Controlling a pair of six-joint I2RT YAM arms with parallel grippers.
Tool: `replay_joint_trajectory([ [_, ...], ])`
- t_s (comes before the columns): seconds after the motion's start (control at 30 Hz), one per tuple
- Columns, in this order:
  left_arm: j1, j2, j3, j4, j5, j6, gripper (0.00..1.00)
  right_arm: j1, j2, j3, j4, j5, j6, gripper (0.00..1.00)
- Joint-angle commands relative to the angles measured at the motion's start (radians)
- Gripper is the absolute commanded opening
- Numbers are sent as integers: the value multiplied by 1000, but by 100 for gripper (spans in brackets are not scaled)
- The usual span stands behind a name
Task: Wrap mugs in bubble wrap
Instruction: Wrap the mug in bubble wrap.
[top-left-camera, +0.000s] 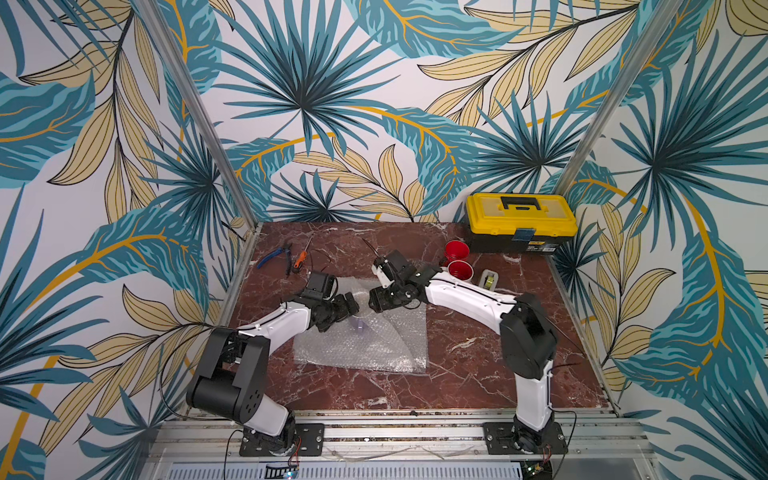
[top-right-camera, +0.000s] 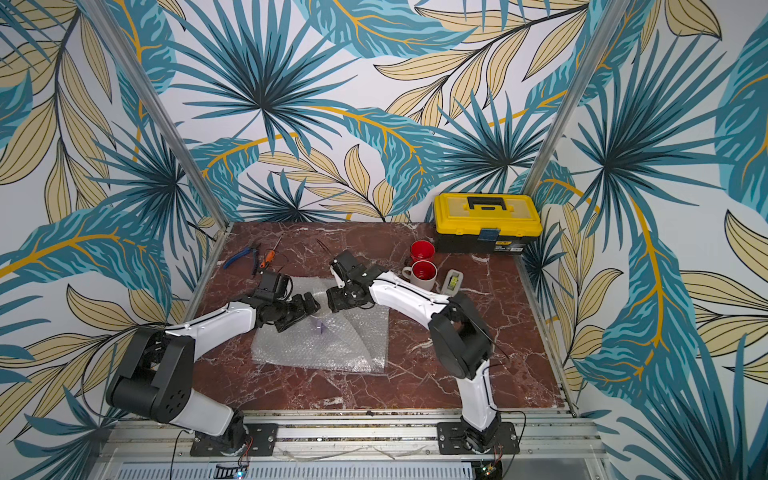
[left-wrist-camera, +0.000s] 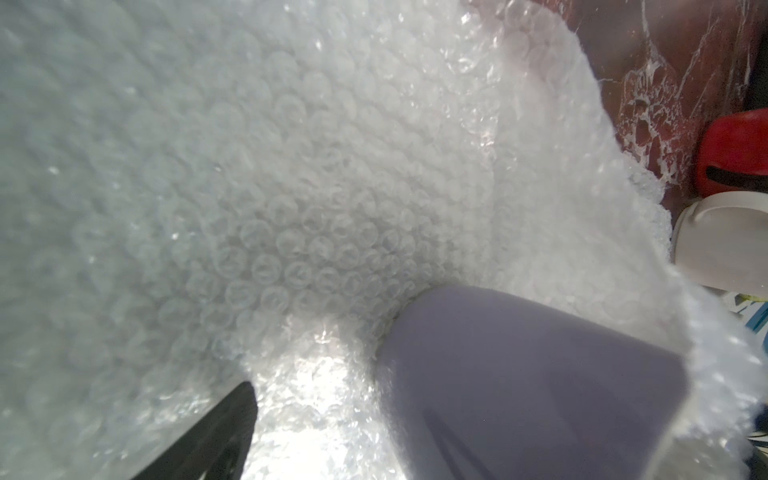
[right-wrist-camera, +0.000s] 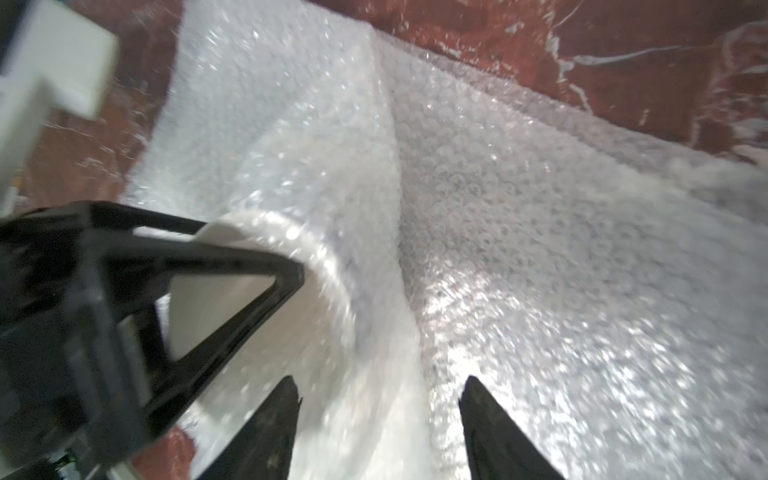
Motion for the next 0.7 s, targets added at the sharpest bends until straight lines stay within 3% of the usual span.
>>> replay_joint_trajectory([
  [0.0,1,7,30,13,-6,-4,96,6,-145,-154,100,21,30,65],
  [0.2,1,8,32,18,-4,-5,96,14,-393,-538,266,-12,40,71],
  [0.4,2,12,30,19,-2,-4,96,82,-606,-810,394,6,94,76],
  [0.67,1,13,24,22,-3,-10,96,161,-541,-872,438,47,164,67],
])
